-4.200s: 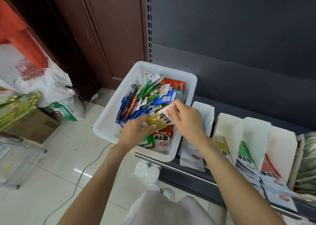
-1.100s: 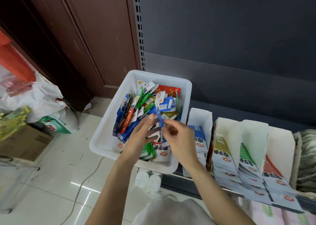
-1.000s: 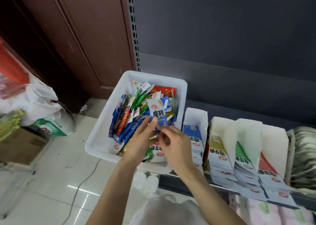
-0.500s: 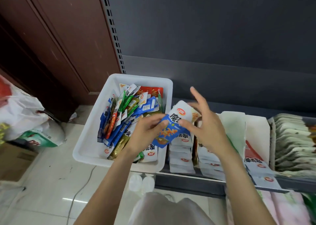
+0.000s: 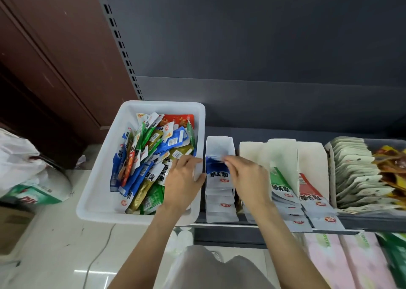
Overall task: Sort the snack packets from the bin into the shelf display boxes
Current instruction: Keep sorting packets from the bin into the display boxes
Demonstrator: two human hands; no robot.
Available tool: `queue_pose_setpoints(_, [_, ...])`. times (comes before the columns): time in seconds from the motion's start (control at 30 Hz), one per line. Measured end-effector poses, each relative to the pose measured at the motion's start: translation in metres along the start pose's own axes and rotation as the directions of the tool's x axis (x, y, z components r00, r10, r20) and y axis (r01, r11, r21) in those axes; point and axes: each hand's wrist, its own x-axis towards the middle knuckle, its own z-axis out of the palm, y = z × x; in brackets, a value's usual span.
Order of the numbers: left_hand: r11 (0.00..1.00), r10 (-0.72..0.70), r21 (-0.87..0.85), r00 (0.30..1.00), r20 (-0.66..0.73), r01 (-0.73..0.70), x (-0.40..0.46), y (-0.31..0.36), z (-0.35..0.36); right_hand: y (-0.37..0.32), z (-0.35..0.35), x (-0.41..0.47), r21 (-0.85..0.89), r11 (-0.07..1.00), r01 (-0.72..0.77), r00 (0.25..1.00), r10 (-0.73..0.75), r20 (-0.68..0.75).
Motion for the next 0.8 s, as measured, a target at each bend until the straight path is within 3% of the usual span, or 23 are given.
queue_pose_setpoints(0.1, [1.000,0.005,0.018,1.000,0.005,-0.005,0.000,-0.001,0.000,0.000,0.012,-0.001,-0.100,0.985,0.138,0.972,-0.116,0.205])
queue_pose_setpoints(0.23, [0.999,0.038,-0.034,0.999,0.030,-0.037,-0.003,-0.005,-0.004,0.011,0.011,-0.008,-0.131,0.958,0.255,0.921,-0.199,0.336])
queue_pose_setpoints(0.37, [0.980,-0.090,-0.190,0.988,-0.123,0.066,-0.014,-0.009,-0.022,0.002,-0.015,0.001,0.188,0.981,0.055,0.947,-0.111,0.302])
queue_pose_setpoints(0.53, [0.886,-0.418,-0.351,0.852,-0.315,0.304,-0.039,-0.034,-0.061,-0.052,-0.013,0.021,0.520,0.854,-0.028,0.934,-0.163,0.319])
queue_pose_setpoints(0.63, [0.862,-0.499,-0.260,0.815,-0.295,0.434,-0.046,-0.069,-0.081,-0.086,0.021,0.035,0.526,0.849,0.045,0.915,-0.246,0.320])
queue_pose_setpoints(0.8, [0.883,-0.461,0.039,0.880,-0.116,0.468,-0.029,-0.126,-0.089,-0.127,0.086,0.062,0.408,0.913,-0.004,0.905,-0.170,0.389])
